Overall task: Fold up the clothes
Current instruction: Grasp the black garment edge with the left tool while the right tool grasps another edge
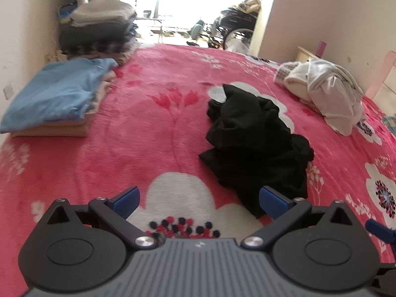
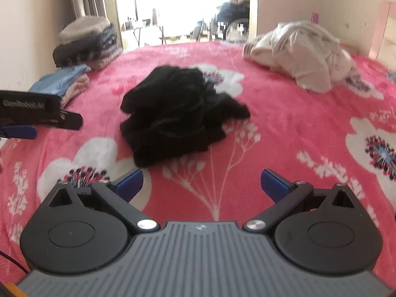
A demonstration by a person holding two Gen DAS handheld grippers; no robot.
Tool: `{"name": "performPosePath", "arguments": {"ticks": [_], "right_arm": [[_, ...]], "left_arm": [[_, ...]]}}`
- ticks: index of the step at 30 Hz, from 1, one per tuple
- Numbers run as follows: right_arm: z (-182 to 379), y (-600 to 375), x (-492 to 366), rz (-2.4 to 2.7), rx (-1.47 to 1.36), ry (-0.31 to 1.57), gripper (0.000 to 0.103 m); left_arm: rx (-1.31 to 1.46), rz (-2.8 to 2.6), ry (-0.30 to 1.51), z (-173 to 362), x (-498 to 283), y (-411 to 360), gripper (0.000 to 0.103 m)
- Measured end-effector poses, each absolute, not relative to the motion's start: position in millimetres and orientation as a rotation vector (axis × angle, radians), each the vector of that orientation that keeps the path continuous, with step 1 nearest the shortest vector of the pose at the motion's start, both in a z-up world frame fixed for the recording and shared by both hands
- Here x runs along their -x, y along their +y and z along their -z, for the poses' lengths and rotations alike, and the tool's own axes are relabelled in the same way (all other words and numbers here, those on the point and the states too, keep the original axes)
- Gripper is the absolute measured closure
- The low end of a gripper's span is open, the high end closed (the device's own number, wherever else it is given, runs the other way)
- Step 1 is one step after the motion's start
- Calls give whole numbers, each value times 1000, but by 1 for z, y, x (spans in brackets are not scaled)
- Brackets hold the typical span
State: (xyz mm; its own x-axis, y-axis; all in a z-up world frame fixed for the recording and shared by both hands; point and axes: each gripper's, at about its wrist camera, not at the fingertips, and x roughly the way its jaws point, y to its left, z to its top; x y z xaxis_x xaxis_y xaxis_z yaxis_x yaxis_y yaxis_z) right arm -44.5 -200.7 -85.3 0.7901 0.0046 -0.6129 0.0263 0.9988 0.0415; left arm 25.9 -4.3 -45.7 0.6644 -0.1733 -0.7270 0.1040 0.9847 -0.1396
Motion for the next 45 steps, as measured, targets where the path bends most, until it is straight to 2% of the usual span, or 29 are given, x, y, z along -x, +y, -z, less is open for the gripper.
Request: {"name": "performPosePath", "arguments": {"ticks": [6, 10, 15, 18, 19, 21, 23, 24, 25, 26, 29, 32, 45], "right_arm": [[92, -227, 36, 82, -55, 625, 1], [105, -254, 13, 122, -155, 715, 1], [107, -261, -9, 128, -181, 728, 1], [101, -260, -27, 90, -187, 662, 2], [99, -260, -35, 81, -192, 644, 3], [91, -262, -50, 66, -212, 604, 5], [87, -260, -68, 40, -239, 577, 10], [86, -259, -77, 29, -250, 570, 12], [87, -256, -86, 22, -258, 568, 20], [86, -254, -91, 13, -266, 567, 28], [83, -246, -100, -18, -286, 560, 43], [81, -237, -93, -58, -272, 558, 52], [84, -230, -64, -90, -217, 598, 54]], "left_arm": [[43, 214, 810, 63, -61, -22, 0], [45, 232, 782, 74, -83, -29, 0], [31, 313, 794, 90, -111, -38, 1], [29, 354, 763, 92, -127, -45, 8], [29, 362, 752, 92, -132, -48, 12], [29, 369, 743, 95, -143, -52, 26], [41, 372, 761, 101, -153, -54, 52], [57, 374, 779, 103, -157, -53, 61], [80, 372, 791, 105, -159, -51, 75], [104, 370, 794, 105, -159, -47, 83], [164, 356, 761, 96, -146, -25, 87], [218, 306, 737, 85, -125, 7, 88], [152, -39, 921, 80, -28, 155, 88]]}}
